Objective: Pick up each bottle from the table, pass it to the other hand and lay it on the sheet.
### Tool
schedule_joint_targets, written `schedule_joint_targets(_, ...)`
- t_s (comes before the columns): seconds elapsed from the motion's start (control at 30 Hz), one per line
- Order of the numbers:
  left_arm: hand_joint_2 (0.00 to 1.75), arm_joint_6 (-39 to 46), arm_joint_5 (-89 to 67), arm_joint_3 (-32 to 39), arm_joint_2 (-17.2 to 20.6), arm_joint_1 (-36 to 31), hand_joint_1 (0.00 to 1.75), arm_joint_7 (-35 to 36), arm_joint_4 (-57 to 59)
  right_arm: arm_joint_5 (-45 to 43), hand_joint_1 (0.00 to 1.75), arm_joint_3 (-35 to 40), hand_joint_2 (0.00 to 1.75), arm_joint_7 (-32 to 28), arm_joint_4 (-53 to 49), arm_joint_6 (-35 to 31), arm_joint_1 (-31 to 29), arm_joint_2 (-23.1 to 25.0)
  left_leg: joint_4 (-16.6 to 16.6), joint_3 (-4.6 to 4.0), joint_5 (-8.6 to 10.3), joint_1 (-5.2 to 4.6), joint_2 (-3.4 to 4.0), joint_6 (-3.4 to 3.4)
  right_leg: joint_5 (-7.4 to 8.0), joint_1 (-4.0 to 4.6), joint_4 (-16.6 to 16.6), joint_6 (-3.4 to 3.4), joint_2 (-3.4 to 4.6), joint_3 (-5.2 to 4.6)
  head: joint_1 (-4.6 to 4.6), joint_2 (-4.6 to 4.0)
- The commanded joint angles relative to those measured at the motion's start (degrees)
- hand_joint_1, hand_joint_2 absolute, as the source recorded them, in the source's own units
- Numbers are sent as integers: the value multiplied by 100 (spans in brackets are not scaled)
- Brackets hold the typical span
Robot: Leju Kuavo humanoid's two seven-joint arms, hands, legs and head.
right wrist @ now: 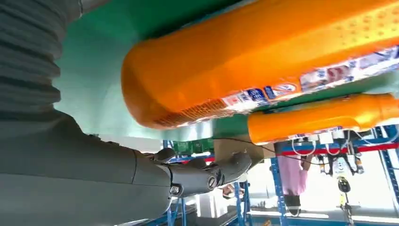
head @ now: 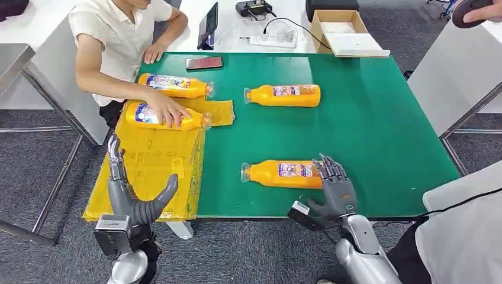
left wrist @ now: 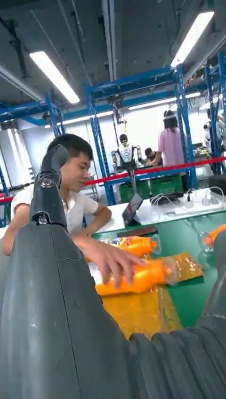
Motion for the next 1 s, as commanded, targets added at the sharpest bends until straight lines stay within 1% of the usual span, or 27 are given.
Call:
schedule_joint_targets(0.03, 175, -125, 16, -187, 54, -197, 0, 134, 245, -42, 0, -57, 175, 144, 1191, 356, -840, 32, -1, 14, -6, 3, 25, -11, -1, 4, 1, -12, 16, 7, 0, 0)
schedule_joint_targets(0.1, 175, 41, -168, -179, 44, -317, 0, 182, 461, -162, 0, -89, 175, 5, 1490, 480, -1059, 87, 1, 16, -7, 2, 23, -12, -3, 4, 3, -14, 12, 9, 0, 0)
schedule_joint_targets(0.23, 175, -64, -44, -189, 19, -412, 0, 279, 669, -121, 0, -53, 175, 100, 1885, 500, -1274, 138, -4, 12, -1, 2, 15, -7, 2, 3, -3, -8, 8, 7, 0, 0)
schedule_joint_targets(0.27, 175, -64, -44, -189, 19, -412, 0, 279, 669, -121, 0, -53, 175, 100, 1885, 500, -1274, 138, -3, 22, -5, 5, 23, -12, 0, 6, -3, -14, 12, 16, 0, -2)
schedule_joint_targets(0.37, 175, -129, 25, -207, 17, -435, 0, 328, 723, -82, 0, -16, 175, 186, 2127, 682, -1398, 134, -5, 18, -4, 2, 18, -10, -2, 4, -2, -12, 8, 12, 0, -2)
schedule_joint_targets(0.43, 175, 91, -206, -174, 9, -514, 0, 332, 909, -74, 0, 110, 175, -99, 2265, 973, -1494, 123, -4, 22, -6, 4, 17, -11, -4, 6, -2, -12, 7, 17, -2, 0)
schedule_joint_targets(0.5, 175, 108, -132, -72, -17, -584, 0, 406, 1076, -111, 0, 176, 175, -208, 2349, 1245, -1534, 94, -5, 24, -5, 5, 19, -12, -2, 7, -4, -14, 8, 19, -2, 0)
schedule_joint_targets(0.57, 175, 109, -114, -37, -7, -591, 0, 417, 1107, -102, 2, 204, 175, -228, 2364, 1284, -1537, 98, -3, 16, -2, 4, 11, -8, 0, 5, -4, -8, 3, 13, 0, 0)
schedule_joint_targets(0.6, 175, 83, -19, 34, -42, -590, 0, 427, 1140, -177, 59, 210, 175, -306, 2407, 1432, -1544, 107, -6, 26, -3, 6, 16, -12, -1, 8, -6, -14, 4, 21, 0, 0)
schedule_joint_targets(0.67, 175, 80, -10, 40, -39, -584, 0, 423, 1140, -185, 59, 208, 175, -318, 2408, 1427, -1532, 109, -3, 17, -1, 5, 9, -8, 0, 6, -4, -8, 1, 14, 0, 0)
schedule_joint_targets(0.7, 175, 20, 72, 51, -56, -568, 0, 435, 1133, -229, 175, 243, 175, -317, 2492, 1636, -1550, 91, -3, 23, -3, 6, 14, -12, -1, 8, -4, -13, 3, 18, 0, 0)
schedule_joint_targets(0.73, 175, -53, 137, 37, -50, -561, 0, 425, 1126, -303, 175, 251, 175, -404, 2523, 1817, -1550, 68, -4, 21, -2, 4, 13, -9, -1, 5, -2, -10, 3, 16, 0, 0)
schedule_joint_targets(0.77, 175, -84, 161, 20, -52, -554, 0, 412, 1118, -339, 175, 264, 175, -446, 2535, 1867, -1528, 51, -1, 25, -5, 6, 20, -14, -3, 8, 1, -17, 6, 19, 0, 0)
schedule_joint_targets(0.87, 175, -102, 174, 3, -54, -549, 0, 403, 1116, -348, 175, 280, 175, -464, 2554, 1891, -1513, 34, -4, 29, -2, 6, 9, -8, -1, 8, -7, -9, -4, 24, 0, 0)
schedule_joint_targets(0.9, 175, -138, 217, -23, -44, -555, 0, 387, 1102, -498, 175, 255, 175, -647, 2585, 2092, -1510, 40, -7, 41, -4, 10, 11, -14, -3, 13, -11, -16, -6, 37, 0, 0)
schedule_joint_targets(0.97, 175, -182, 247, -74, -29, -563, 0, 359, 1093, -687, 175, 230, 175, -903, 2577, 2271, -1457, 46, -5, 43, -2, 8, 7, -9, -2, 10, -9, -11, -5, 37, 2, -2)
schedule_joint_targets(1.0, 175, -213, 266, -113, -23, -573, 0, 351, 1102, -1024, 175, 74, 175, -1171, 2559, 2524, -1400, 86, -5, 45, -3, 11, 8, -14, -3, 13, -9, -16, -7, 41, 0, -2)
